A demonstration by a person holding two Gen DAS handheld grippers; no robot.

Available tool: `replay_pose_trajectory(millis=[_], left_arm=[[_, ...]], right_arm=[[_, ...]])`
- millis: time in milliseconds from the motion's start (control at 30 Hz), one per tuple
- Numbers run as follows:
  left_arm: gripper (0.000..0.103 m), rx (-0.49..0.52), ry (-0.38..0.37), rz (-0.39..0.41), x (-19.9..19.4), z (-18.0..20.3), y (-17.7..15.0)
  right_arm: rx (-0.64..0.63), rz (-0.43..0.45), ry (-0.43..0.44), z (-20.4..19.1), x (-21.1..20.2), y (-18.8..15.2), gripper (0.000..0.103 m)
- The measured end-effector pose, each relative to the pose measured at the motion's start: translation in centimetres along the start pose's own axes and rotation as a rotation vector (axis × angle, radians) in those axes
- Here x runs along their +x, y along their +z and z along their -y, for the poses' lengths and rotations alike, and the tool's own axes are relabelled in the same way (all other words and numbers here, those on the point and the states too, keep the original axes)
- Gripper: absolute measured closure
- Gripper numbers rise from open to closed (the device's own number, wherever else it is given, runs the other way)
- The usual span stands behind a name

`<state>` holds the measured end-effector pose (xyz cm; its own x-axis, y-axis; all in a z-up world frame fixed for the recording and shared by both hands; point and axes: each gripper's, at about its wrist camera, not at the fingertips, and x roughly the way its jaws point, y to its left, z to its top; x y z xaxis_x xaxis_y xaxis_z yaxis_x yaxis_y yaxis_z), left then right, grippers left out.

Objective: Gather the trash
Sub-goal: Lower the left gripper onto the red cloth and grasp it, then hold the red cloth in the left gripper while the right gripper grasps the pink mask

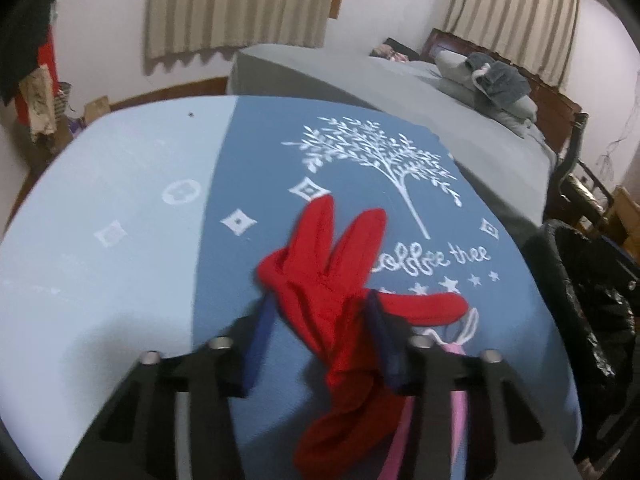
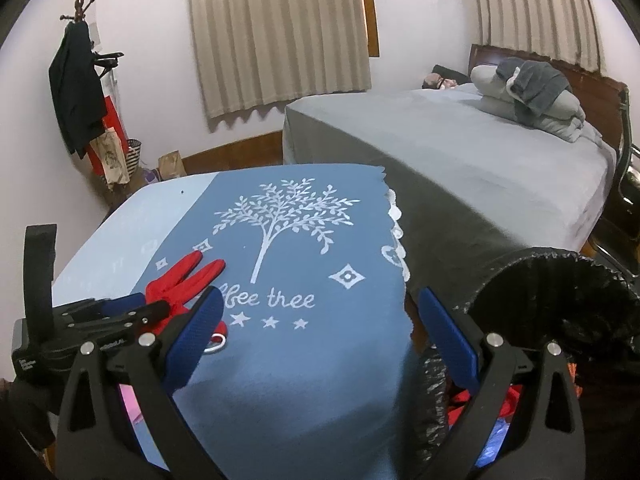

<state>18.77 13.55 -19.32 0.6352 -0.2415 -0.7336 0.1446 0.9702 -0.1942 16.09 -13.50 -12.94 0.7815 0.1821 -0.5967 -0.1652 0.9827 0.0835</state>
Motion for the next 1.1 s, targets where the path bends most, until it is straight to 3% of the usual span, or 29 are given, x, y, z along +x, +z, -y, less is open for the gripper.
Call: replay_pose_trajectory(millis=[100,200,600,1100], left_arm=[[0.087,0.015,-0.028,0.007,-0.2,0.3,0.0],[0.094,0.02,-0.026,0.024,-0.6,0.4,-0.1],[0.095,-0.034,0.021,0.115,-3.9,-2.2,0.8],[0.095,-0.067,0.126,0.12,-5.8,-6.9,-0.7]], right_arm=[[-0.006,-0.006,0.005,-0.3,0.1,0.0,0.008],[-0.01,-0.012,0.013,-0.7,0.2,-0.1,0.008],[-0.056,-0.05,0.082,-3.3,0.8,-0.8,0.008],[-0.083,-0.074,0.129,-6.5,1.2,-1.7,0.008]])
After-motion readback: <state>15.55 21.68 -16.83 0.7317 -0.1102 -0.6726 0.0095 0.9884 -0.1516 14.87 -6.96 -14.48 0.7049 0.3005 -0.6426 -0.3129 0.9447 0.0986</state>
